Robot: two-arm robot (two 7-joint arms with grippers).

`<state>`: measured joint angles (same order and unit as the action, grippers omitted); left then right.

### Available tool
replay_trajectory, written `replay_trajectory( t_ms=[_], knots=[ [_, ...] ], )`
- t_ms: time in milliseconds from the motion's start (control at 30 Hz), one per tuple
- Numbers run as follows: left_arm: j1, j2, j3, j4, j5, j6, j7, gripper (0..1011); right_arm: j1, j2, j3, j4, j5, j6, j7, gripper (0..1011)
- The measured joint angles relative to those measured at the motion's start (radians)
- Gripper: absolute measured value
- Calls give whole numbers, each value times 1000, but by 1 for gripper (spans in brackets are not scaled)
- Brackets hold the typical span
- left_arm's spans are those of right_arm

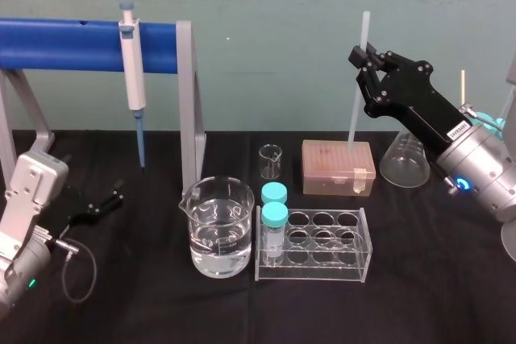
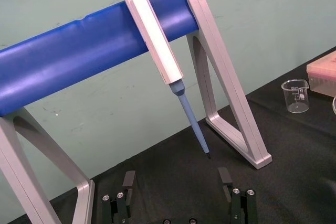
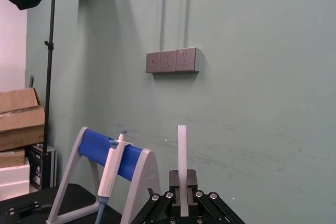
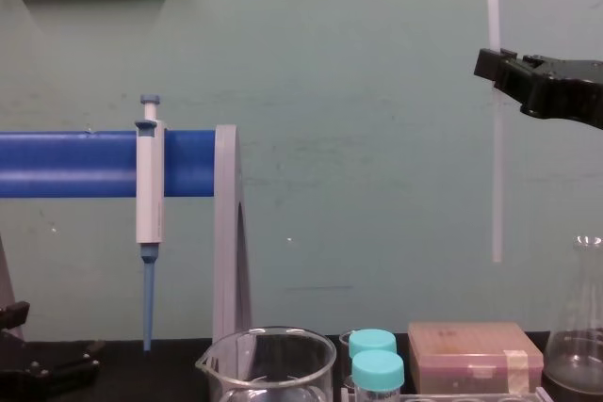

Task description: Pick up the stirring rod with one hand, then place it down.

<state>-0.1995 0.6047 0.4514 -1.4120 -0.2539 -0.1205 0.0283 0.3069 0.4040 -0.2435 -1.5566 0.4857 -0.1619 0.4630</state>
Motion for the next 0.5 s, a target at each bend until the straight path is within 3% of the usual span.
replay_trajectory(
  t_ms=[500],
  knots=[
    [0, 0, 0, 0, 0, 0, 0, 1000, 0, 2, 0, 0, 1, 1, 2, 70]
  ],
)
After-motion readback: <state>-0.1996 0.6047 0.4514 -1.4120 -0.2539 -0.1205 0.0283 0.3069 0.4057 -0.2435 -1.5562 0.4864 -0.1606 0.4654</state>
